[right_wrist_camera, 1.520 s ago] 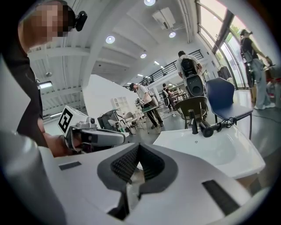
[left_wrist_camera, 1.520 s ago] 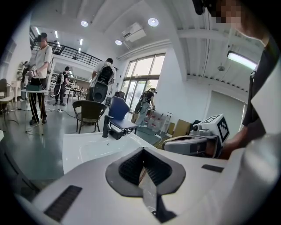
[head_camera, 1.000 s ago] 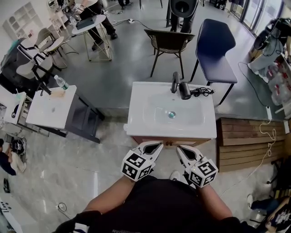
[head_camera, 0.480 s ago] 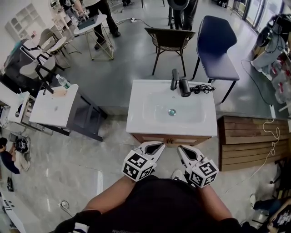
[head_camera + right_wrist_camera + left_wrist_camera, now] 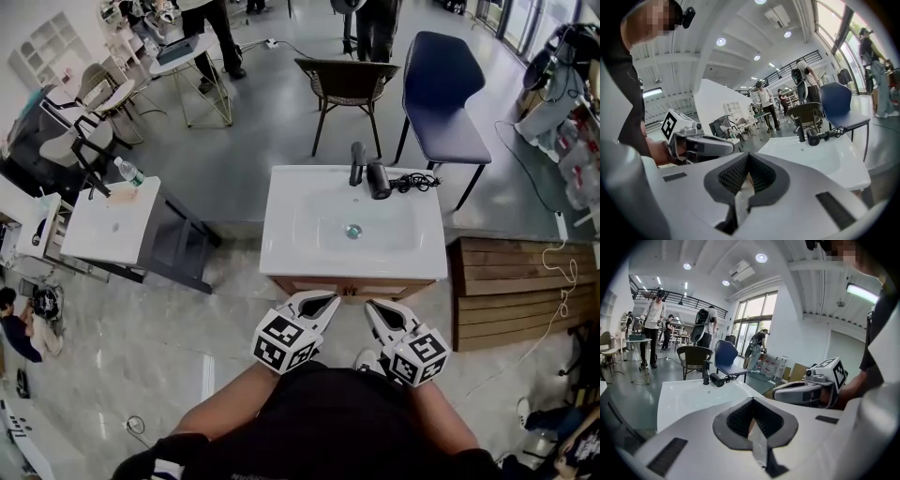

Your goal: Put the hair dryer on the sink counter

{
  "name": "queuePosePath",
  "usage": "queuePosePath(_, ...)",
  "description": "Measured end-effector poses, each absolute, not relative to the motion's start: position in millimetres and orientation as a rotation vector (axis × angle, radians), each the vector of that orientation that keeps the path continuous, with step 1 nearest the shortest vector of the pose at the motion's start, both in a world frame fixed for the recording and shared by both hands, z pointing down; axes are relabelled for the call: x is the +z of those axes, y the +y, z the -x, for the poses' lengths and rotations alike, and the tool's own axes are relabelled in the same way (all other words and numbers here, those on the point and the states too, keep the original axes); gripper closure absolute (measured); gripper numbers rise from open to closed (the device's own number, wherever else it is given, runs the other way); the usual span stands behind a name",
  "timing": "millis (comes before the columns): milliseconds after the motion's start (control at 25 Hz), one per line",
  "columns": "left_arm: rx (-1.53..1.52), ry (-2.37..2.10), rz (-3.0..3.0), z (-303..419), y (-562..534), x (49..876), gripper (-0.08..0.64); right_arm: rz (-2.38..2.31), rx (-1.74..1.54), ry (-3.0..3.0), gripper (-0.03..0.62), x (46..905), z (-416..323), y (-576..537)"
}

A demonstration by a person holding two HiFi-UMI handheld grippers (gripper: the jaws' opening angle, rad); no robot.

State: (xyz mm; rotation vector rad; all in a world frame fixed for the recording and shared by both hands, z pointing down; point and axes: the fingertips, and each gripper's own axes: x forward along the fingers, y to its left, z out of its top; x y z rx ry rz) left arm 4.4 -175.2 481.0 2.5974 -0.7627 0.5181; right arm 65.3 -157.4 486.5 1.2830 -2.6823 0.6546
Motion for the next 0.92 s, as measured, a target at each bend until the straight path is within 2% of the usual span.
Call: queuePosePath(920,0.521,-0.745,-2.608,-5.2,-175.7,476.4,0.56,-1.279,0.65,-2.661,0.588,485.2,-64.7,-158.2)
